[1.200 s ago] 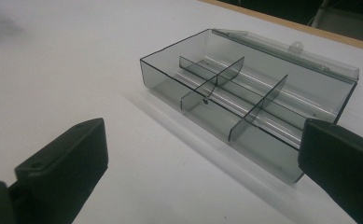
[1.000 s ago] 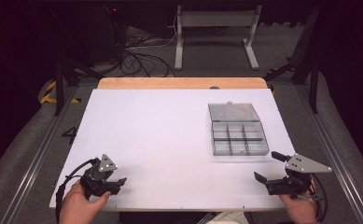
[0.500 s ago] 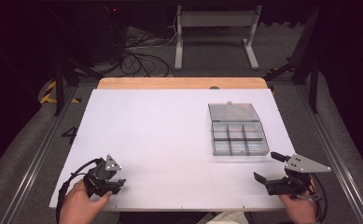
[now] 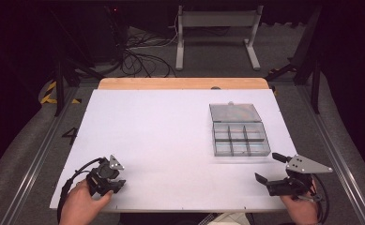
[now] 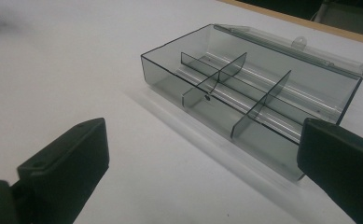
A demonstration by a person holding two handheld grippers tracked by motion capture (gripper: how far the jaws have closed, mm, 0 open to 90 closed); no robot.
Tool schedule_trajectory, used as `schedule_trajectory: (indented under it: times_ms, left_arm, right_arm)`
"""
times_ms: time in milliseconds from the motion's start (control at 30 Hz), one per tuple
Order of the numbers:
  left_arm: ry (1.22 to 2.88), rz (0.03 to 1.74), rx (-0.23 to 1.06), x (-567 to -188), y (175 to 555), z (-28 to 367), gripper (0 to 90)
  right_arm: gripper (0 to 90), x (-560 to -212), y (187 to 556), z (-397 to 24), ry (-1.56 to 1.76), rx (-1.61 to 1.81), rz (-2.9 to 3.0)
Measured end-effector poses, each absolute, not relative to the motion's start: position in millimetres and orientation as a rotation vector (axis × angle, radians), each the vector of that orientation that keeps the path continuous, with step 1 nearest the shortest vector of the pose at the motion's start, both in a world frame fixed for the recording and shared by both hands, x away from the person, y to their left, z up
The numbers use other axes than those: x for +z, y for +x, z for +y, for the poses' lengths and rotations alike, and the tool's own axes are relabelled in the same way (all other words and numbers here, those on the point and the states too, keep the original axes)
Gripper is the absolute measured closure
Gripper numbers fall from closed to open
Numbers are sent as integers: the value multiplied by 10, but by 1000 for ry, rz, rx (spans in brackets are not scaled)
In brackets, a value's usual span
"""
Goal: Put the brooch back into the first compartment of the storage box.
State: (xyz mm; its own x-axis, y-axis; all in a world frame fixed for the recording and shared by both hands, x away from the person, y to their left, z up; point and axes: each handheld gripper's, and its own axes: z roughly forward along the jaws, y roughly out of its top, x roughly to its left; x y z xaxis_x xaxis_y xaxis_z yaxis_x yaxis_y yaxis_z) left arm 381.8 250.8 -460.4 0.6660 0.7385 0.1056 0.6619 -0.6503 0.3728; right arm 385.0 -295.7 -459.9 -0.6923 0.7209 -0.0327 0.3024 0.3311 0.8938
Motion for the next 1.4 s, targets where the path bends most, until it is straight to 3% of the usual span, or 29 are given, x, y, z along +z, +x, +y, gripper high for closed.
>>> schedule_trajectory:
  times_ms: [367,867,1400]
  left_arm:
    - [2619,1077,298,-4617,3848,2475,773]
    - [2619,1062,311,-4603,3846,2482,782]
    - [2438,1002,416,-4379,3751,2542,783]
  right_arm:
    - [28,-4599,3846,-2960,903,1323,2174]
    - [28,-4598,3845,-2964,900,1323,2174]
    - [28,-4600,3844,-2954,904,1316,2176]
